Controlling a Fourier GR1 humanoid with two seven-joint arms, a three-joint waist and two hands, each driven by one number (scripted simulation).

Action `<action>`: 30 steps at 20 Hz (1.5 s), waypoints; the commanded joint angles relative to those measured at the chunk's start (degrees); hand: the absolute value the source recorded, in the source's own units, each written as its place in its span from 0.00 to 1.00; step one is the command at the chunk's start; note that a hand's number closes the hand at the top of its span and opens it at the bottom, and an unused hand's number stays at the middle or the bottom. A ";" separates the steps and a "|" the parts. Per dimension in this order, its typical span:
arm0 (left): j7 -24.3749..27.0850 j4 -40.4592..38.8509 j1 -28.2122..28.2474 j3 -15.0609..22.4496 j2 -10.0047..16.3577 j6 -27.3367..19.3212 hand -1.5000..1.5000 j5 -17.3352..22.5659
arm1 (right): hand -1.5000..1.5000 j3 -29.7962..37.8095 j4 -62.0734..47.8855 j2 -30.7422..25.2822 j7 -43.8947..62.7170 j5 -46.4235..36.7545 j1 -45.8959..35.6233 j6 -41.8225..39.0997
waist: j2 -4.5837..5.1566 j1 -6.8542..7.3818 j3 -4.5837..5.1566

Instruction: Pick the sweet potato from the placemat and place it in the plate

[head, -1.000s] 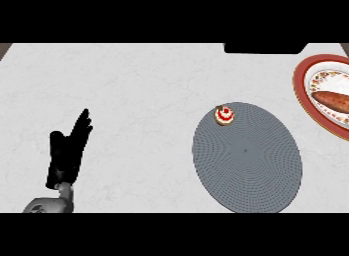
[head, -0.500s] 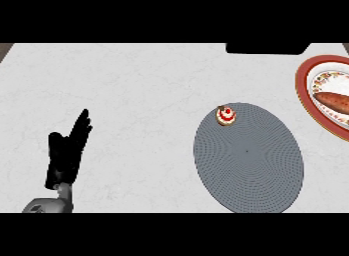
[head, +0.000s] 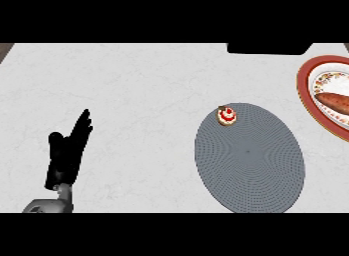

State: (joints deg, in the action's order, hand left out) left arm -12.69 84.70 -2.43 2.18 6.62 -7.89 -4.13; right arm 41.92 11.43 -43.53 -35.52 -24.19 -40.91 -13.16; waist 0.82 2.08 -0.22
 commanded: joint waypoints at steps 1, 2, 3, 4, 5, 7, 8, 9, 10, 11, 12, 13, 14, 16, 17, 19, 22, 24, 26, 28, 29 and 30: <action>-3.01 0.09 -2.63 1.45 -2.02 -2.30 0.50 -1.96 | 0.00 -0.81 -0.44 -0.09 -1.87 -0.25 2.27 0.83 | 0.03 -0.29 -0.03; -0.32 -3.37 -3.45 -0.72 -0.33 -0.07 0.50 -0.28 | 0.00 -1.32 -0.25 1.62 -0.11 -0.54 0.22 3.86 | 0.07 -0.18 0.01; -0.60 0.20 0.31 -0.22 -0.32 -0.29 0.50 -0.21 | 0.00 -0.55 -1.12 2.47 0.58 -0.03 0.24 5.77 | 0.13 0.51 -0.04; -0.60 -1.42 -1.74 0.48 -1.79 -1.84 0.50 -1.44 | 0.00 -0.45 -1.02 -0.42 1.81 0.43 -0.33 2.78 | 0.07 0.01 -0.01; -1.51 0.88 -0.68 0.84 -0.79 -0.99 0.50 -1.53 | 0.00 -1.03 -0.72 1.16 -1.42 -0.22 1.66 4.73 | 0.12 0.30 -0.06; -3.44 2.90 0.51 0.26 0.21 0.82 0.50 0.14 | 0.00 -1.15 -1.09 -2.43 2.56 -0.20 -0.07 2.56 | 0.06 0.45 -0.05; 0.30 0.41 1.02 0.50 -0.97 0.40 0.50 -0.06 | 0.00 -1.48 -1.23 -2.32 1.37 -0.59 1.42 3.23 | 0.18 0.34 -0.05; -1.44 -1.01 -2.40 -1.07 0.45 1.03 0.50 0.36 | 0.00 -1.16 -0.98 -0.02 -1.41 -0.20 3.28 6.05 | 0.18 -0.06 -0.05; -0.59 -0.51 -0.59 0.26 -0.63 -0.41 0.50 -1.34 | 0.00 -2.28 -0.86 0.43 1.22 -0.89 1.36 6.60 | 0.02 -0.01 0.00; 2.86 -3.43 -1.12 -1.33 0.11 1.00 0.50 0.09 | 0.00 -1.41 -1.38 -0.46 0.92 -0.18 1.36 5.86 | 0.25 0.18 -0.03; -2.27 -0.30 -2.68 -0.42 -0.82 -0.10 0.50 -0.20 | 0.00 -1.01 -1.58 -2.51 0.46 0.16 2.86 4.57 | 0.17 0.04 -0.07; 1.74 -2.74 -0.71 -1.36 -0.60 0.63 0.50 0.53 | 0.00 -1.03 -1.69 -2.15 -0.99 0.24 4.28 4.61 | 0.19 -0.01 -0.05; 2.56 -3.46 -0.63 -0.14 -1.25 0.53 0.50 -0.38 | 0.00 -1.01 -2.10 -4.02 2.29 0.17 2.02 3.58 | 0.34 0.35 -0.08; 0.12 -0.33 -1.06 -0.57 -0.93 0.00 0.50 -0.28 | 0.00 -1.38 -1.65 -2.70 0.06 0.41 4.00 3.87 | -0.02 -0.06 -0.04; -0.03 -3.45 -5.02 -1.50 -0.81 -0.63 0.50 -0.62 | 0.00 -0.98 -2.09 -2.88 -0.25 0.26 3.88 5.09 | 0.54 0.36 -0.17; 5.29 -5.28 0.25 -0.83 -1.06 0.59 0.50 -0.56 | 0.00 -1.10 -1.95 -4.11 0.33 0.27 4.17 5.05 | 0.35 0.35 -0.09; -1.11 -0.84 -2.04 -0.54 -0.49 -0.24 0.50 -1.17 | 0.00 -0.70 -2.28 -4.79 -1.29 0.70 6.85 5.27 | 0.21 0.16 -0.16; 1.18 -1.33 -0.25 -0.75 -0.71 0.07 0.50 -0.74 | 0.00 0.55 -2.80 -6.07 -1.91 1.87 8.22 4.37 | 0.27 0.19 -0.18; -0.16 -0.15 -0.58 -1.71 0.31 1.76 0.50 1.01 | 0.00 1.55 -2.44 -6.43 -1.82 3.07 7.47 4.37 | 0.16 0.18 -0.16; -3.31 2.79 -2.54 -1.87 1.05 1.83 0.50 1.15 | 0.00 1.70 -2.53 -5.85 -4.20 3.09 9.53 5.16 | 0.25 0.42 -0.29; 1.55 -2.13 -0.33 -0.70 -0.60 0.71 0.50 -0.70 | 0.00 1.29 -2.45 -4.89 -3.94 2.76 8.86 6.11 | 0.44 0.41 -0.23; 0.12 -2.53 -3.10 -1.12 -1.00 -0.11 0.50 -0.72 | 0.00 1.65 -2.94 -7.53 -2.75 3.09 9.27 3.45 | 0.48 0.01 -0.25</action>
State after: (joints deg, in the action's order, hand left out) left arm -12.64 83.82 -3.82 1.16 6.27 -7.15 -4.30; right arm 42.97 8.89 -49.13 -38.18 -21.70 -32.75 -8.24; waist 1.13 2.34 -0.44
